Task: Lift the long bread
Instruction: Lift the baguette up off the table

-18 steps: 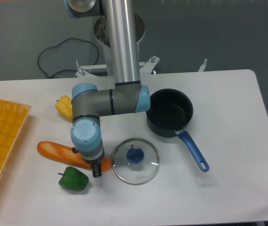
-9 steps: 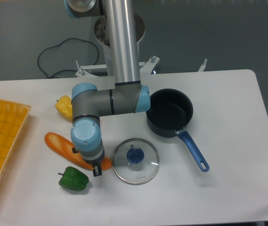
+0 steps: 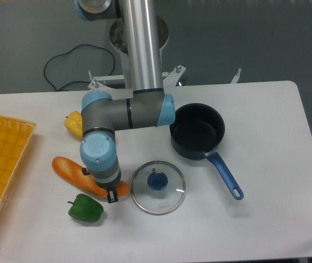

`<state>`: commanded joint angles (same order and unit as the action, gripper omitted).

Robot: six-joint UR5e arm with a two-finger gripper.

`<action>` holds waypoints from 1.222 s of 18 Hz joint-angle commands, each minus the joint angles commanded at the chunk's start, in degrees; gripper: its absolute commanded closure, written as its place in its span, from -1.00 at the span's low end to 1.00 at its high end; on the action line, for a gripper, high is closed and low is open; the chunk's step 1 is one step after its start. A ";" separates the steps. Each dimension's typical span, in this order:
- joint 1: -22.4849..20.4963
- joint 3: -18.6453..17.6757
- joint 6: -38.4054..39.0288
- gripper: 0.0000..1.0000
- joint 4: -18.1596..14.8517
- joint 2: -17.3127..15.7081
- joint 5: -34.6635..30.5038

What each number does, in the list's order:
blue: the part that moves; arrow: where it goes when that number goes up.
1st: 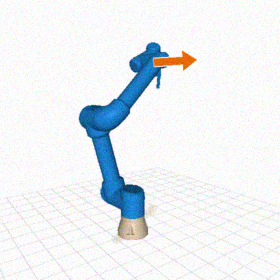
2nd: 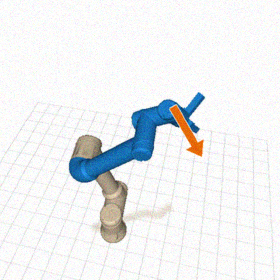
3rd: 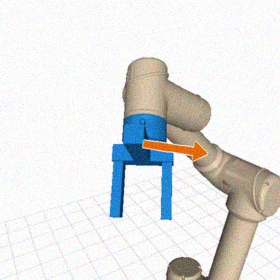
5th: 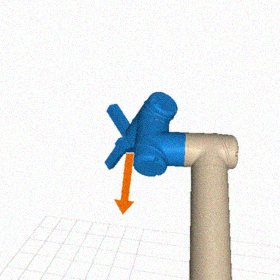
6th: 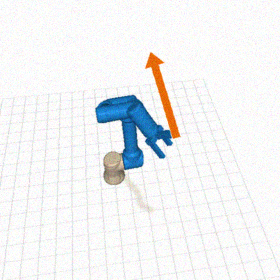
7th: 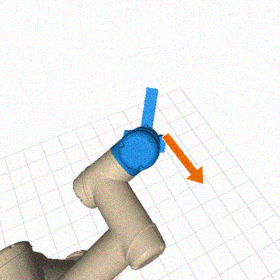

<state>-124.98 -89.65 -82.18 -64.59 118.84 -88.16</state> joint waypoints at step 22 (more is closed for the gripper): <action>-5.54 2.29 5.98 0.58 -15.48 -12.31 0.00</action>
<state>-130.52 -87.36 -76.20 -80.07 106.52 -88.15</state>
